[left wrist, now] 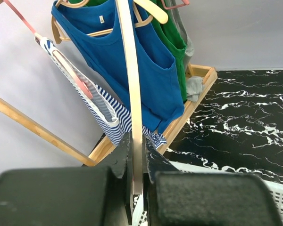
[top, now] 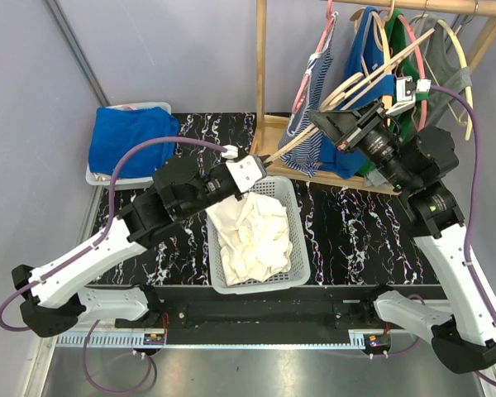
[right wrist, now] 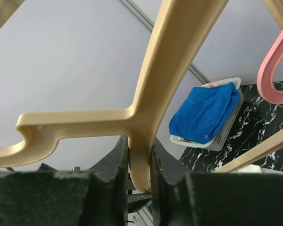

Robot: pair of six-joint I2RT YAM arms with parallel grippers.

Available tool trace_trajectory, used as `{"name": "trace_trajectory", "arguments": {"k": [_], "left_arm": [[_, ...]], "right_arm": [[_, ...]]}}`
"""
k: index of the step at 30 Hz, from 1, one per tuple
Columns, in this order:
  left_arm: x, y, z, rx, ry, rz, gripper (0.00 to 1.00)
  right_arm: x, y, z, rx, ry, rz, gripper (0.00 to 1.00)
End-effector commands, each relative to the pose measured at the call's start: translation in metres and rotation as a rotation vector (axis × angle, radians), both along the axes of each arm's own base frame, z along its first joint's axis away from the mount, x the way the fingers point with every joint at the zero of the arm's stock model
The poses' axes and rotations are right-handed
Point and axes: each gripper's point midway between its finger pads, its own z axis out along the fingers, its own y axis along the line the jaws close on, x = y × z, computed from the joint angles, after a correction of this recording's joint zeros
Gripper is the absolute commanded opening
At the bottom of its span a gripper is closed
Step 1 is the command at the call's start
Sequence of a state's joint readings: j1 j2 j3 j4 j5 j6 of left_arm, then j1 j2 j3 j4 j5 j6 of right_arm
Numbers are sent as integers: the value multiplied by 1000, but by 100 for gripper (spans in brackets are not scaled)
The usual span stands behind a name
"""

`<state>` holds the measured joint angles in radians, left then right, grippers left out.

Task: Remove the tank top from the hanger
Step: Place the hanger at the clothesline.

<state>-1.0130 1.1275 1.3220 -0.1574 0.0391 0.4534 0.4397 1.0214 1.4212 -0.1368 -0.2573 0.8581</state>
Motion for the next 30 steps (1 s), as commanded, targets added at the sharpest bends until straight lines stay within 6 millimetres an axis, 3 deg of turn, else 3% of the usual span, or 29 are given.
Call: {"name": "trace_trajectory", "arguments": {"k": [1,2,5,6,9,15,20,21,22,23,25,30], "left_arm": [[-22,2,43,-61,-46,-89,0],[-25,11,65,-96,-51,-75,0],[-23,37,96,-139,-50,4,0],[-27,55,117,-183,-72,33,0],[-28,96,136,-218,-106,132,0],[-12,175,152,-249,-208,458,0],[16,187,127,-183,-137,607,0],[28,173,115,-132,-100,602,0],[29,177,115,-126,-52,615,0],[43,163,104,-82,-9,616,0],[49,157,90,-27,66,612,0],[49,135,90,-14,129,526,0]], "right_arm": [[-15,3,27,6,-97,45,46],[-17,4,26,-10,-103,51,55],[-25,-1,24,-84,-139,37,78],[-28,-4,24,-100,-152,25,81],[-39,-13,19,-143,-187,1,84],[-59,-21,7,-170,-189,10,84],[-64,-22,-3,-178,-161,19,84],[-64,-23,-4,-179,-156,15,84],[-66,-25,-5,-183,-153,11,84],[-66,-27,-4,-181,-156,1,84],[-70,-31,-2,-175,-160,-12,84],[-73,-39,-3,-190,-159,-48,84]]}}
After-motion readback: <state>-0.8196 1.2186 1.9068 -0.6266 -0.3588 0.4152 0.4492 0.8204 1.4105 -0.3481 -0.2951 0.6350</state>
